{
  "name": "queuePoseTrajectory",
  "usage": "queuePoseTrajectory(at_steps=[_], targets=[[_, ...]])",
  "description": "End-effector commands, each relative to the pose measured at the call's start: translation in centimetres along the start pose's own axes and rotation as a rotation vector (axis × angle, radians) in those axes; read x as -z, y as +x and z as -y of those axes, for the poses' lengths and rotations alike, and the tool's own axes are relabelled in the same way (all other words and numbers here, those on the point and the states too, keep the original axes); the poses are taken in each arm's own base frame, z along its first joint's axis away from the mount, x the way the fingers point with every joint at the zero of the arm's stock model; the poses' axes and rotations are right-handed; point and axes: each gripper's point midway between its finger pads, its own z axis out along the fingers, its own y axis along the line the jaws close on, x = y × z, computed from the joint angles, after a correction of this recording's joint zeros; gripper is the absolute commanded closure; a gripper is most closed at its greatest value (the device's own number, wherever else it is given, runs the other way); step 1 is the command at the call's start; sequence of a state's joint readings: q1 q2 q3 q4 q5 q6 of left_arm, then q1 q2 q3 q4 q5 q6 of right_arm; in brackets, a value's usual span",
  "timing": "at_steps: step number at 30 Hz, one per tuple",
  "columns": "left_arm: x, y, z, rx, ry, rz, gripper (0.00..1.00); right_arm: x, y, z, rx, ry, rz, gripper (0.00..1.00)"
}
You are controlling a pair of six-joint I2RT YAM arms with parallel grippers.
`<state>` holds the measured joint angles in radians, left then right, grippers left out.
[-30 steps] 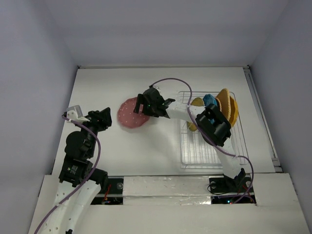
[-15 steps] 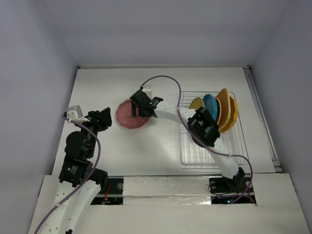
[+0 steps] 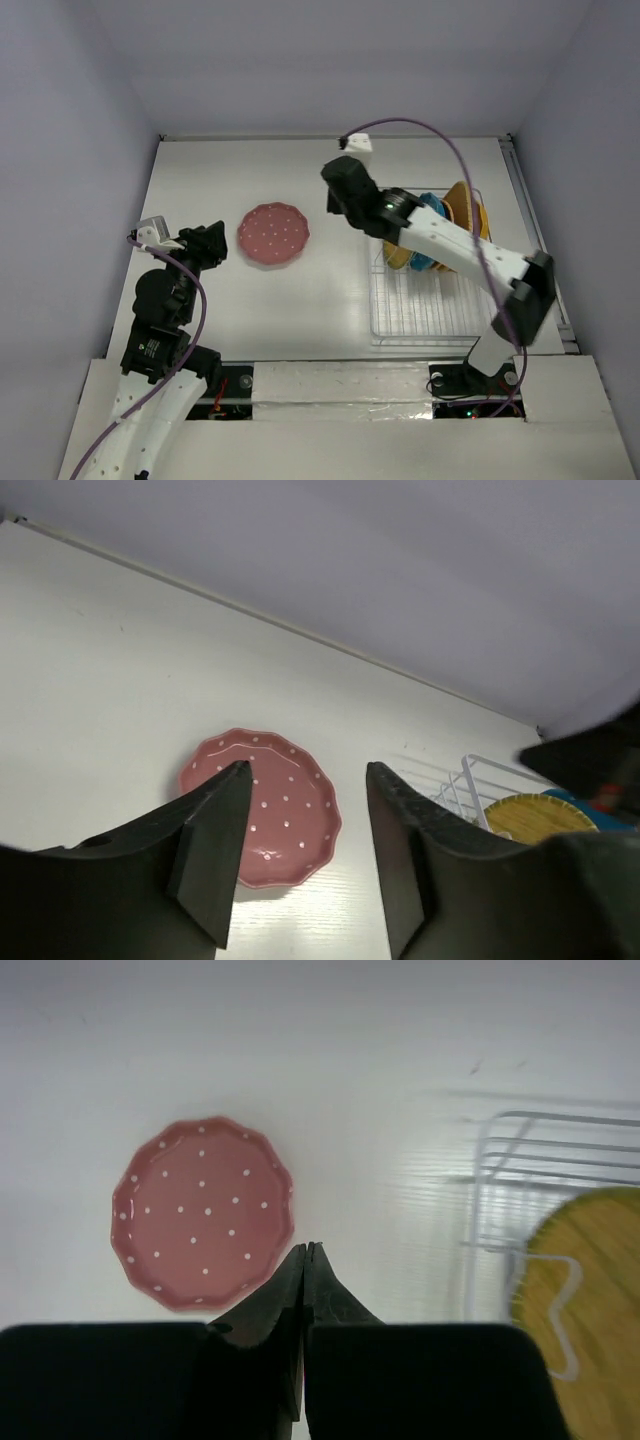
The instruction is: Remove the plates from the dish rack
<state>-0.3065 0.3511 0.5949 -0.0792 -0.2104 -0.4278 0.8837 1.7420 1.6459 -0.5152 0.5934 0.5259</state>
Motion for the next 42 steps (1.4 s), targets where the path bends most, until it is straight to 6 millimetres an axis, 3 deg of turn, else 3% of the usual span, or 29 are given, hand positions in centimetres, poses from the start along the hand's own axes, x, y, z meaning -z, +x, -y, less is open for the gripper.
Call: queuePoseTrajectory(at_steps=[1,5,6,7,8,10,12,22,24,27,32,37,38,42], targets=[[-0.2,-0.2,0.3,0.003,0.017,0.017,0.58,3.5,-1.7,5.3,0.0,0.098,0.075,1.0],[-0.3,-0.2,0.3,0.006,0.015,0.015,0.83,6.3,-0.8,11.7,-0.027,0.198,0.072,0.99],[-0.2,-0.1,0.3,0.005,0.014,0.012,0.86,6.9,-0.5,13.9,-0.044,0.226,0.072,0.89],[-0.2,-0.1,0.3,0.003,0.013,0.011,0.9,7.1,-0.1,14.5,-0.051,0.219,0.059,0.76],[-0.2,-0.1,0.3,0.004,0.013,0.01,0.93,7.2,0.1,15.1,-0.054,0.216,0.051,0.55],[-0.2,0.0,0.2,0.001,0.011,0.006,0.99,7.3,0.9,16.8,-0.057,0.228,0.032,0.44],[-0.2,0.0,0.2,0.002,0.008,0.002,1.0,7.1,1.4,17.8,-0.059,0.251,0.014,0.42],[-0.2,0.1,0.2,-0.001,0.007,-0.001,0.99,3.9,4.5,21.5,-0.066,0.362,-0.062,0.5],[-0.2,0.1,0.2,-0.002,0.007,-0.001,0.96,2.9,5.2,22.0,-0.064,0.353,-0.084,0.63],[-0.3,0.1,0.2,-0.001,0.007,-0.001,0.94,2.0,4.3,22.3,-0.065,0.345,-0.056,0.76],[-0.3,0.2,0.1,-0.003,0.005,-0.005,0.93,1.5,1.5,23.3,-0.052,0.338,-0.011,1.0],[-0.4,0.3,0.1,-0.004,0.003,-0.009,0.93,3.7,-3.1,23.1,-0.031,0.345,0.07,1.0],[-0.4,0.3,0.1,-0.004,0.003,-0.009,0.92,5.1,-5.3,22.8,-0.051,0.325,0.124,1.0],[-0.5,0.4,0.1,-0.005,0.002,-0.01,0.92,8.6,-9.0,20.9,-0.088,0.197,0.212,1.0]])
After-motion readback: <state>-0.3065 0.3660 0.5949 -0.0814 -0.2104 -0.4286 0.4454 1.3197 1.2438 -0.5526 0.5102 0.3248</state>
